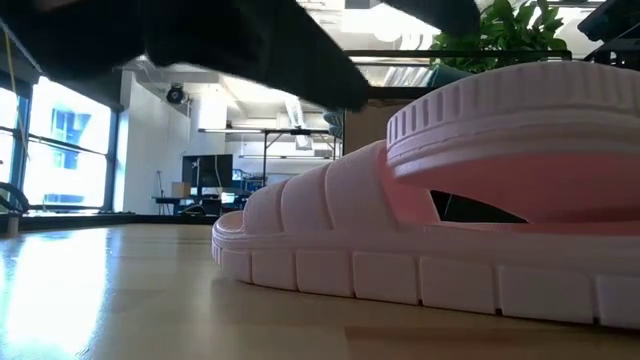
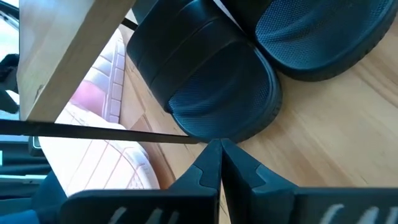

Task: Pick and place slides into the shelf
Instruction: Put the top pink slipper under the shelf

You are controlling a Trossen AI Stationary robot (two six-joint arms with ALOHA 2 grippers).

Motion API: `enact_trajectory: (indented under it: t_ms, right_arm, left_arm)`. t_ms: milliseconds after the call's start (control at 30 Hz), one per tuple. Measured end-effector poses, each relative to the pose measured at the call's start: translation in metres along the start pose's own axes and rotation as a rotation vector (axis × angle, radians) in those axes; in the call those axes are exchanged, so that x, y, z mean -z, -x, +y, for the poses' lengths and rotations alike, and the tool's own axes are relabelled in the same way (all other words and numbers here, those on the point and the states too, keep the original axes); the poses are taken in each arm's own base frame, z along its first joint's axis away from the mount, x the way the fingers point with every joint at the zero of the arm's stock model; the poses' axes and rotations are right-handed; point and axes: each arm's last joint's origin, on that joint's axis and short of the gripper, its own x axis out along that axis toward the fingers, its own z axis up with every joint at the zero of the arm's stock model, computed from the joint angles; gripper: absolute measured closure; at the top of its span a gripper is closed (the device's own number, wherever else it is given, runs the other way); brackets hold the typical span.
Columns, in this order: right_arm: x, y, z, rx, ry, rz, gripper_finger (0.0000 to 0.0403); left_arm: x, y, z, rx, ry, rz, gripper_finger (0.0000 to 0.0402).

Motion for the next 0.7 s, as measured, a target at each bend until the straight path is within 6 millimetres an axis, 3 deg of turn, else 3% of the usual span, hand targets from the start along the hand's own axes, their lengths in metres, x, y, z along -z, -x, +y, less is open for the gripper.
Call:
enact_trajectory:
  t_ms: [267,700]
  right_arm:
    - [0.0,0.0,0.0,0.006,0.0,-0.009,0.0402]
    - [0.0,0.0,0.0,0.01,0.0,-0.015,0.0402]
  left_arm:
    - [0.004,-0.022,-0.015,-0.018,-0.026,0.064,0.0103]
    - [0.002,-0.038,-0.014,-0.132,0.002,0.055,0.0103]
